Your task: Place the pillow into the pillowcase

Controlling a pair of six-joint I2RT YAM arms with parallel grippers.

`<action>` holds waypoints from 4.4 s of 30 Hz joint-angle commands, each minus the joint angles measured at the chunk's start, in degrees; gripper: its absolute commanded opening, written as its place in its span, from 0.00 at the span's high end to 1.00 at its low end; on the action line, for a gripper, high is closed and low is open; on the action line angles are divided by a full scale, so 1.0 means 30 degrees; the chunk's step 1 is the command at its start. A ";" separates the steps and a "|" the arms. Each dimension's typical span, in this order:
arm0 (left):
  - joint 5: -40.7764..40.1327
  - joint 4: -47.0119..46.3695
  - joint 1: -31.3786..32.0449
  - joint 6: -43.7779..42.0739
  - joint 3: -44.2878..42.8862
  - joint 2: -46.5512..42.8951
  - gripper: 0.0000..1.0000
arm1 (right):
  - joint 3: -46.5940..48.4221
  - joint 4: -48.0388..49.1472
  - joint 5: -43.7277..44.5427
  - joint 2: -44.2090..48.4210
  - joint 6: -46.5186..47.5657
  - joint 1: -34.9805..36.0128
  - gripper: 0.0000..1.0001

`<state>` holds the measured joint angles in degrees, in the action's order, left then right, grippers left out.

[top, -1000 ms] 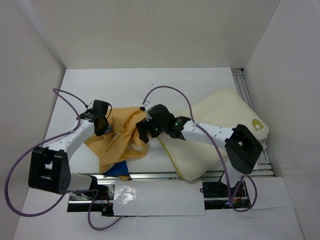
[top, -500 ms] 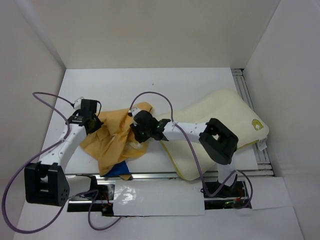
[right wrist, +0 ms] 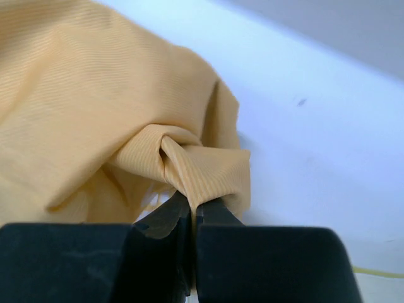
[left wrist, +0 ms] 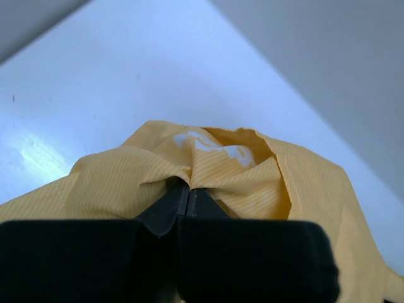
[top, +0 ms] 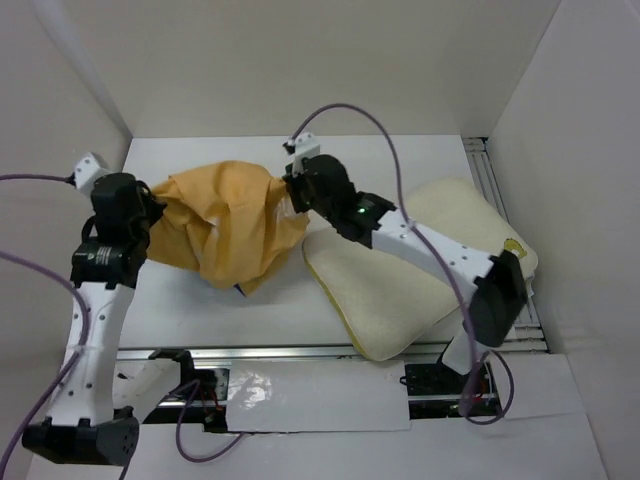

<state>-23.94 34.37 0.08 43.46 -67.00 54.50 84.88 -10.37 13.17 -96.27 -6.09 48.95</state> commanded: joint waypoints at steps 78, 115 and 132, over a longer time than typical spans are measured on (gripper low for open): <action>1.0703 -0.3576 0.4848 0.2062 0.6451 1.1662 0.80 | 1.3157 -0.0004 -0.7056 -1.6711 -0.3801 -0.4217 0.00; -0.1015 0.3311 0.5778 -0.0657 -1.4988 2.3196 0.00 | -0.8779 -0.4453 -0.4628 0.6953 -0.1190 0.0053 0.00; 0.2620 0.0086 0.4691 -0.1188 -1.1801 2.4463 1.00 | -1.0950 -0.2142 -0.0527 0.2941 -0.3449 0.5246 0.12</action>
<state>-17.26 35.62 14.70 39.46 -104.86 129.19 52.36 -21.54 6.79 -86.89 -14.52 64.16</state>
